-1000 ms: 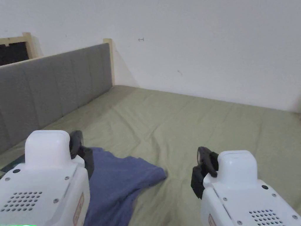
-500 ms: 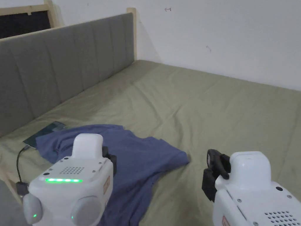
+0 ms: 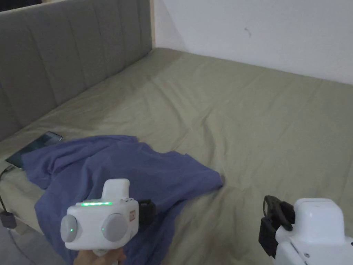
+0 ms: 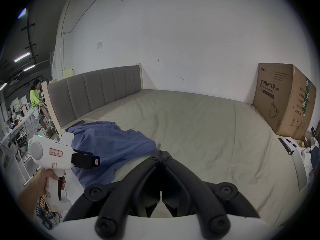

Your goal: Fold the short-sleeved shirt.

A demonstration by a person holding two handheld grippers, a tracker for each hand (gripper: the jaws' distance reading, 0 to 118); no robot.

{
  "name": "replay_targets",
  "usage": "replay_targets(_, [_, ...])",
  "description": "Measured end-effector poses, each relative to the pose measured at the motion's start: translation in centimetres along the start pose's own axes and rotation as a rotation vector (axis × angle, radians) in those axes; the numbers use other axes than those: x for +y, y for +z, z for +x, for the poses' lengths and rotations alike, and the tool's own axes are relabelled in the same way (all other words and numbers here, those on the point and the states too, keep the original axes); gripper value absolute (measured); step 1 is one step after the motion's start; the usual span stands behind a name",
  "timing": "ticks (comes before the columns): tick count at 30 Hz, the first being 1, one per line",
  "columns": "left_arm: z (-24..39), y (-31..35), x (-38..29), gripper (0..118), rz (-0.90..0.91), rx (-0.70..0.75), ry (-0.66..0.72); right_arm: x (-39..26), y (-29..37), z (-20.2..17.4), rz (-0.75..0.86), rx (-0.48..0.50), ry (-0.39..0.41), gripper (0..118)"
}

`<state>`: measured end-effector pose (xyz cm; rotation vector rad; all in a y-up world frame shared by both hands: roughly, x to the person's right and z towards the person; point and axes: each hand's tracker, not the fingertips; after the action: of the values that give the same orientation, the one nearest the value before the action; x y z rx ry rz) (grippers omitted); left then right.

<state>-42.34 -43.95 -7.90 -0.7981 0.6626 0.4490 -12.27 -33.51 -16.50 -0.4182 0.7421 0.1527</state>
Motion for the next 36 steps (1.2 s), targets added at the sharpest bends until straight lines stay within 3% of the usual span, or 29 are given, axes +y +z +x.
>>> replay_targets(6, [-0.8, -2.4, -0.9, 102, -0.057, -0.007, 0.09, -0.4, -0.5, 0.0, -0.028, 0.005, 0.002, 0])
replay_targets(9, [0.0, -3.0, -0.8, 98, -0.048, 0.039, 0.052, -0.6, -0.6, 0.0, -0.042, 0.011, 0.005, 0])
replay_targets(10, [0.4, -2.9, -0.6, 90, -0.069, 0.065, 0.043, -0.7, -0.7, 0.0, -0.046, 0.014, 0.007, 0])
replay_targets(12, [0.8, -2.7, -0.5, 35, -0.039, 0.113, 0.025, -0.8, -0.8, 0.0, -0.055, 0.012, 0.01, 0])
replay_targets(13, [0.5, -2.5, -0.3, 13, 0.009, 0.14, 0.029, -0.8, -0.9, 0.1, -0.06, 0.012, 0.009, 0])
replay_targets(14, [0.4, -2.7, -0.1, 4, -0.006, 0.122, 0.037, -0.8, -1.0, 0.1, -0.064, 0.013, 0.007, 0])
replay_targets(18, [-1.3, -3.4, 0.4, 3, -0.059, 0.092, 0.09, -0.8, -1.1, 0.4, -0.074, 0.02, -0.014, 0])
replay_targets(24, [-3.0, -1.4, 1.2, 3, -0.056, -0.018, 0.289, -0.3, -0.5, 1.0, -0.068, 0.009, -0.01, 0])
replay_targets(36, [0.3, 8.5, 7.7, 2, 0.149, -0.189, 0.261, 0.9, 4.1, 5.2, 0.023, -0.09, -0.079, 0])
